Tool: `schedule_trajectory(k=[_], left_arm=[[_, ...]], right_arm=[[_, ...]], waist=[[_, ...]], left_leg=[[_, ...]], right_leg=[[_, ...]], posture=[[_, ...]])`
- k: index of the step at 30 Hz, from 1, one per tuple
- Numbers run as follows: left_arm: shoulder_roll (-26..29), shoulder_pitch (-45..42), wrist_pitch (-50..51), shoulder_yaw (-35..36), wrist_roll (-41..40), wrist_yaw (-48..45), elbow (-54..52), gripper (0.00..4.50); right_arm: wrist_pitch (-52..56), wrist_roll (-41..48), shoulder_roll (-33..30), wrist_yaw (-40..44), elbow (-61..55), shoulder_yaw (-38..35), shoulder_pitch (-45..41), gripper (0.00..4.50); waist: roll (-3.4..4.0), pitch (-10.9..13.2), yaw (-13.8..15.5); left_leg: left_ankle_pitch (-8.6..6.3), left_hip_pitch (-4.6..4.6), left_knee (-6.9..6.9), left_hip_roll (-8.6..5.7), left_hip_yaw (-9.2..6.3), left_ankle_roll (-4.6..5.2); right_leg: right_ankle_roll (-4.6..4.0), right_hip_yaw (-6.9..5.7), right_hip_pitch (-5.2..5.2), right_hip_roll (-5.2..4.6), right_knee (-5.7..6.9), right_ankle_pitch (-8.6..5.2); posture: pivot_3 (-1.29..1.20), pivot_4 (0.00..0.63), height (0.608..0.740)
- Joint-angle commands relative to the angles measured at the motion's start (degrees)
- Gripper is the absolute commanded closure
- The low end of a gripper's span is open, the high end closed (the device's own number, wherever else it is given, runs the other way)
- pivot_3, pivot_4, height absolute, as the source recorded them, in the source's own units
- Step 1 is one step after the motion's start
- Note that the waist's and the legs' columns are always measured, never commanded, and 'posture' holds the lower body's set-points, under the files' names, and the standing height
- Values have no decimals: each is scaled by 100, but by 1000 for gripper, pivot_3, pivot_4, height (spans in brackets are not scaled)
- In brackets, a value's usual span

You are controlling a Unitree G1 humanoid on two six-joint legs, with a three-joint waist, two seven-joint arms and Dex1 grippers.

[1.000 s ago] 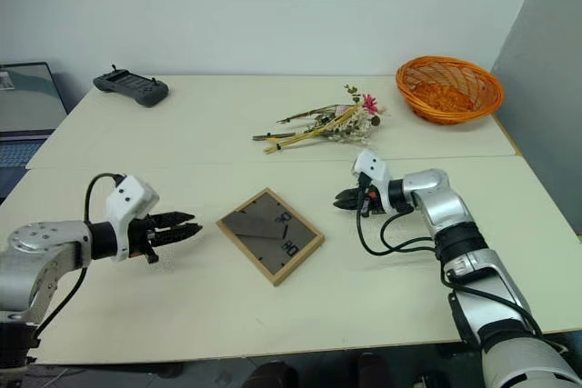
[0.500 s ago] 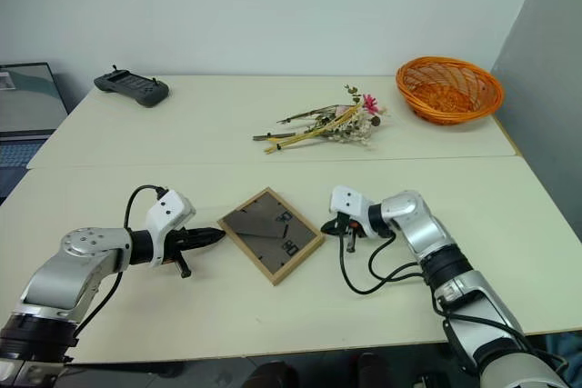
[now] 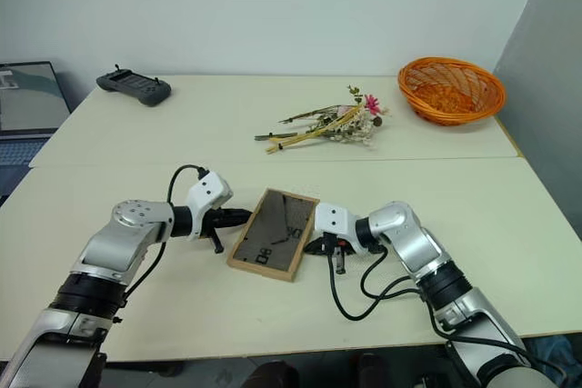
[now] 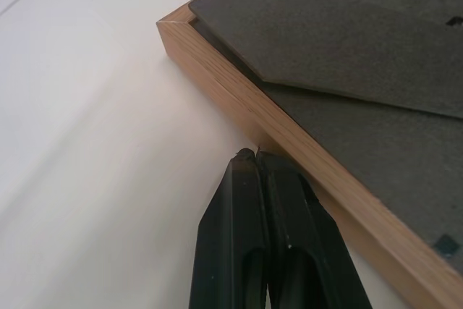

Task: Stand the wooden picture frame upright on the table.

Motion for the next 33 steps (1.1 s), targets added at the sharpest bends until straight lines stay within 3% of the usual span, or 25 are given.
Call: schedule_trajectory(k=[1,5,21,27,33], left_arm=[[291,120,67,-25,-89,-445,-472,4457],[673,434,282,39,-219,-840,-943,4457],[379,425,600,-144,-216,-926,-1639,4457],[382,247,1255,520,-845,-897,-1362,4457],[700,98,3017,886,-1862,-1413,-798,3383]], right_arm=[[-113,-108,-73,-183,81,-47,-73,4500],[-250,-219,-111,-436,378,-136,-130,4500],[-538,-265,-519,-498,815,-335,-398,4500],[-798,-321,-740,-569,1009,-383,-411,4500],[-1013,-306,-649,-790,1283,-443,-520,4500]], waist=[[0,0,-27],[1,0,-46],[-1,-1,67],[-1,-1,76],[-1,-1,29]], left_leg=[[0,-1,0,0,0,0],[0,2,-3,0,0,0],[-1,8,2,-2,-1,2],[-1,7,2,-2,0,3],[-1,9,1,-2,0,3]], right_leg=[[0,0,0,0,0,0],[0,3,1,1,-1,0],[0,-1,13,0,0,0],[0,-2,13,-1,0,0],[0,-2,12,1,1,0]], posture=[[0,150,740],[0,150,740],[0,150,740],[0,150,740],[0,150,740]])
